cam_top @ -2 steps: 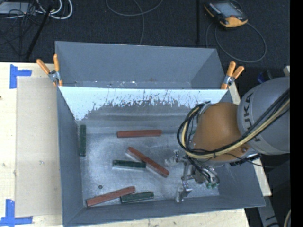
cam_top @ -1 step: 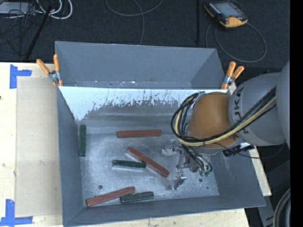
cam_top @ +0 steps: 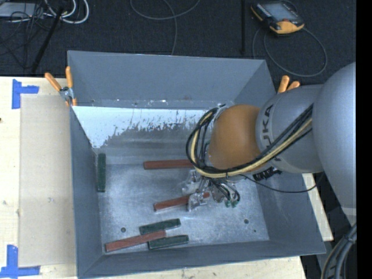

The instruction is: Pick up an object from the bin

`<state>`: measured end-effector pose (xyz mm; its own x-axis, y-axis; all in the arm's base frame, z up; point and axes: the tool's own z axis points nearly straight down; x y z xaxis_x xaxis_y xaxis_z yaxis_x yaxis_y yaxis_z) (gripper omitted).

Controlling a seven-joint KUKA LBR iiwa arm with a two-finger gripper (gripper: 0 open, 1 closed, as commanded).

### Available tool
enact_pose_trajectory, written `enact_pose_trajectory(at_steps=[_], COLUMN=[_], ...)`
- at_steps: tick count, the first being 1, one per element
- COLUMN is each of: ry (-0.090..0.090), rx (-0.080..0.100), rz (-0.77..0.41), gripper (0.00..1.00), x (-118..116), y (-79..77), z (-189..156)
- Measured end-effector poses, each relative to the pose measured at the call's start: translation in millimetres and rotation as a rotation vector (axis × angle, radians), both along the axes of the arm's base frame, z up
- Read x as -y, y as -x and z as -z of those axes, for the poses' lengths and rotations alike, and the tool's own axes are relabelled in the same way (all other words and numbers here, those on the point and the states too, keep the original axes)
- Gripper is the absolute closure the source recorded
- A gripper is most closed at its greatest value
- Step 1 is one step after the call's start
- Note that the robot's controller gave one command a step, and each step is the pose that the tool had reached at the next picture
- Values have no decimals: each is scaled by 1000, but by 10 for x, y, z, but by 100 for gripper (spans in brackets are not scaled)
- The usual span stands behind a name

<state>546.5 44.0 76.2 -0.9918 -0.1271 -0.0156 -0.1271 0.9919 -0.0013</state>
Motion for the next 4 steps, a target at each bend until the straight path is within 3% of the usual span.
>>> enact_pose_trajectory(at_steps=[1, 2, 3, 4], ry=[0, 1, 1, -4], rx=[0, -16, -16, -9], rz=[-1, -43, -44, 361], gripper=[100, 100, 100, 100], x=[-1, 27, 26, 114], y=[0, 181, 181, -160], z=[0, -1131, -1131, -2340])
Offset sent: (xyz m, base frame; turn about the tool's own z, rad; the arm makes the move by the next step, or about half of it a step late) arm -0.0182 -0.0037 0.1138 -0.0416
